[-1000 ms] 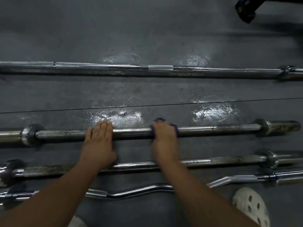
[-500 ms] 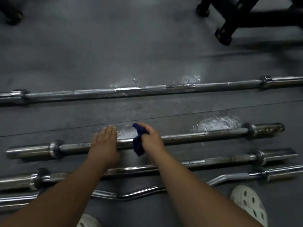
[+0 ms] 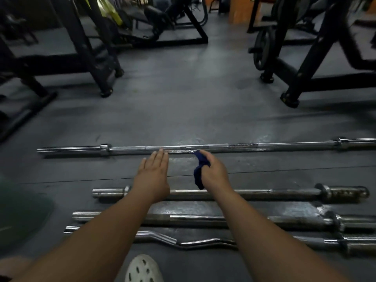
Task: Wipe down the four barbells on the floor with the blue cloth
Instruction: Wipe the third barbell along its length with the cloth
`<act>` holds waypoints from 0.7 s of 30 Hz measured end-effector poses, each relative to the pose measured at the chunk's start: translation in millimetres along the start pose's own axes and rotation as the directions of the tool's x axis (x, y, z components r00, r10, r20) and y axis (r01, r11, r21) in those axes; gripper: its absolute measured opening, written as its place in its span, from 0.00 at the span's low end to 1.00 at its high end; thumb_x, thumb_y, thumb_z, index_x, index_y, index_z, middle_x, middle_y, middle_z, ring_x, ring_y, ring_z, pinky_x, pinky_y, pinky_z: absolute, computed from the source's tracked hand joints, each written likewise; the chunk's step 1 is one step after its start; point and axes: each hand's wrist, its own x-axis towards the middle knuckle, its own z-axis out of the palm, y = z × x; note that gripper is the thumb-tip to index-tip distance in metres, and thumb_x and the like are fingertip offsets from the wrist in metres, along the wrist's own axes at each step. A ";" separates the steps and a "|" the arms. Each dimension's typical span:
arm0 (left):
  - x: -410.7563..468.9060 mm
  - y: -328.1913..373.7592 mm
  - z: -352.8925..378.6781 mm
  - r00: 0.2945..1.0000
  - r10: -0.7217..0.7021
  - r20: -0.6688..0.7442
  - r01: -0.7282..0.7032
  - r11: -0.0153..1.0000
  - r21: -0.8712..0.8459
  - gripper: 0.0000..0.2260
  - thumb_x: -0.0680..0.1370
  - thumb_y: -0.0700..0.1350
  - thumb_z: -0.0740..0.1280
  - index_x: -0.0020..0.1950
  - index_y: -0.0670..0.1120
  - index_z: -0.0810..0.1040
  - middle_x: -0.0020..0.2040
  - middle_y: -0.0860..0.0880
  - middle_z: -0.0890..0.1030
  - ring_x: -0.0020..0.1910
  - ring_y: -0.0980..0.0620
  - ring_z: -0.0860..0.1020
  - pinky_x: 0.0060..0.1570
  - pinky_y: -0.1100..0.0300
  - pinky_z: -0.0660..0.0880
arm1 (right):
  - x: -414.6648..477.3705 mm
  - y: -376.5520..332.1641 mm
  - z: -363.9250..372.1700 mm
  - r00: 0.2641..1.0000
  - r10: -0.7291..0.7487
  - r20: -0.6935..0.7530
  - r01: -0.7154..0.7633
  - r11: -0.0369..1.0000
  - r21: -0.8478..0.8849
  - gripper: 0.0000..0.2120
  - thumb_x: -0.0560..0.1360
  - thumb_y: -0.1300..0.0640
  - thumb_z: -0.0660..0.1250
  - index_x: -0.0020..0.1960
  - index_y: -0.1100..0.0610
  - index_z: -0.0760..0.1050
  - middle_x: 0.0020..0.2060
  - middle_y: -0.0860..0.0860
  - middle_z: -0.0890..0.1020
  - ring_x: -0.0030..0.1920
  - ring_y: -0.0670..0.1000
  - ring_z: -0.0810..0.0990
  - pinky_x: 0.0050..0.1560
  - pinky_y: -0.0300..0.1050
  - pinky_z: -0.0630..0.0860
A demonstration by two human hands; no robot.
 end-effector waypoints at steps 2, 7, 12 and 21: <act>-1.8 -2.4 -6.9 0.999 0.031 0.016 -0.032 0.998 0.052 0.41 0.76 0.46 0.61 0.81 0.46 0.38 0.81 0.47 0.37 0.80 0.49 0.39 0.78 0.48 0.42 | -3.9 4.6 -7.6 1.000 0.014 -0.016 -0.014 1.000 0.010 0.24 0.78 0.69 0.55 0.69 0.52 0.73 0.56 0.47 0.79 0.46 0.40 0.76 0.42 0.27 0.68; 27.4 -22.5 -25.4 0.989 0.150 0.004 -0.149 0.979 0.136 0.40 0.76 0.46 0.61 0.81 0.46 0.40 0.82 0.46 0.41 0.80 0.48 0.42 0.78 0.48 0.44 | 9.8 19.8 -8.6 0.998 0.050 -0.022 -0.052 0.996 -0.071 0.24 0.79 0.68 0.54 0.70 0.52 0.72 0.61 0.48 0.77 0.54 0.46 0.74 0.50 0.33 0.66; 63.9 -44.5 -1.5 0.960 0.271 0.067 -0.272 0.962 0.012 0.41 0.76 0.49 0.64 0.81 0.47 0.41 0.82 0.47 0.42 0.80 0.48 0.44 0.78 0.50 0.47 | 37.9 47.0 29.9 0.996 0.080 0.025 -0.075 0.982 -0.174 0.24 0.78 0.69 0.55 0.70 0.52 0.73 0.58 0.47 0.76 0.52 0.46 0.74 0.43 0.30 0.67; 72.6 -113.6 130.8 0.884 0.449 0.128 -0.415 0.882 -0.223 0.41 0.74 0.51 0.61 0.81 0.48 0.42 0.82 0.49 0.42 0.80 0.51 0.44 0.78 0.48 0.51 | 70.4 134.5 92.6 0.982 0.179 0.052 -0.144 0.906 -0.398 0.28 0.76 0.70 0.57 0.71 0.50 0.72 0.62 0.45 0.75 0.59 0.44 0.71 0.57 0.32 0.64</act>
